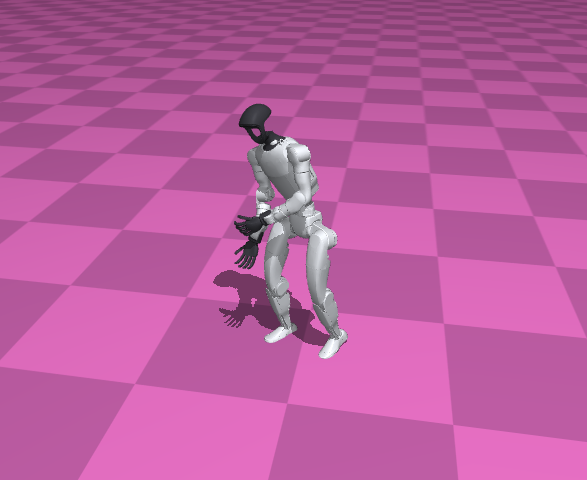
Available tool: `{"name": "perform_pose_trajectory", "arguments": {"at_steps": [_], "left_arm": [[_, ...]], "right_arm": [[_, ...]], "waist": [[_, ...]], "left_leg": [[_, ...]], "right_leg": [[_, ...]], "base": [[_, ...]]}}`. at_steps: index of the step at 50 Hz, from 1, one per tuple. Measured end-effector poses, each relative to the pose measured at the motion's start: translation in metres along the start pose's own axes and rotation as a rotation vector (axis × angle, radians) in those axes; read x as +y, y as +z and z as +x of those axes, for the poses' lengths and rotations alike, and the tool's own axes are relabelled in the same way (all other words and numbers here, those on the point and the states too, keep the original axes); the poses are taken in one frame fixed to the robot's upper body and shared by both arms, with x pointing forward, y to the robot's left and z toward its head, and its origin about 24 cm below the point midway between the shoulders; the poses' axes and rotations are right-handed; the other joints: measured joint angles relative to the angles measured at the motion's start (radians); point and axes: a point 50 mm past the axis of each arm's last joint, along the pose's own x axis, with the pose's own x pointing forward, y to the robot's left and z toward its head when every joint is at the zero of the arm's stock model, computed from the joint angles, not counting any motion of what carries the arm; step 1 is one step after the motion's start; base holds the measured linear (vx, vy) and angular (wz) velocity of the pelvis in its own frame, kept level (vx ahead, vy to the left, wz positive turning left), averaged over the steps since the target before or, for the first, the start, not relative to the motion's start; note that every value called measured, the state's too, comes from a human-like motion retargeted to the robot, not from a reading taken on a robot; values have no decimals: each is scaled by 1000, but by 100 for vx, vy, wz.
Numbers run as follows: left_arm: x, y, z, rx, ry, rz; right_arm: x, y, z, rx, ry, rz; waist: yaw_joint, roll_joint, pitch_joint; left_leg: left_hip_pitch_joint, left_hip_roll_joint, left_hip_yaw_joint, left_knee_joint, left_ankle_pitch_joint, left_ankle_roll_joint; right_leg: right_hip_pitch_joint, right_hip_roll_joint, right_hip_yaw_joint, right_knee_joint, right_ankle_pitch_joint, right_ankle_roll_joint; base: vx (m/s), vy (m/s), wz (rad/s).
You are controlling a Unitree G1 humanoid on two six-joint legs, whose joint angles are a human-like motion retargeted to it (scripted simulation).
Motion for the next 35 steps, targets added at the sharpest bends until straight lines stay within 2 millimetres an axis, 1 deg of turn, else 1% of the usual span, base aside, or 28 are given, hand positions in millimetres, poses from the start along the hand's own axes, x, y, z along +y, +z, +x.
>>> {"name": "perform_pose_trajectory", "arguments": {"at_steps": [10,22,35], "left_arm": [[-6,17,2,-104,5,110],[-9,46,6,-260,27,235],[-10,61,7,-349,41,375]], "right_arm": [[-5,-1,1,14,-26,-7],[-12,6,6,15,-64,45],[-8,12,8,6,-27,112]], "waist": [[-10,-10,-8],[-9,-13,-15],[-23,-7,-9]], "left_leg": [[20,-3,51,8,-12,15],[33,-13,99,5,-21,23],[37,-22,130,-2,-23,33]], "right_leg": [[14,3,43,-26,12,21],[21,-2,85,-53,31,49],[20,-9,113,-69,53,69]], "base": [[4,8,-23],[2,8,-15],[0,3,-4]]}}
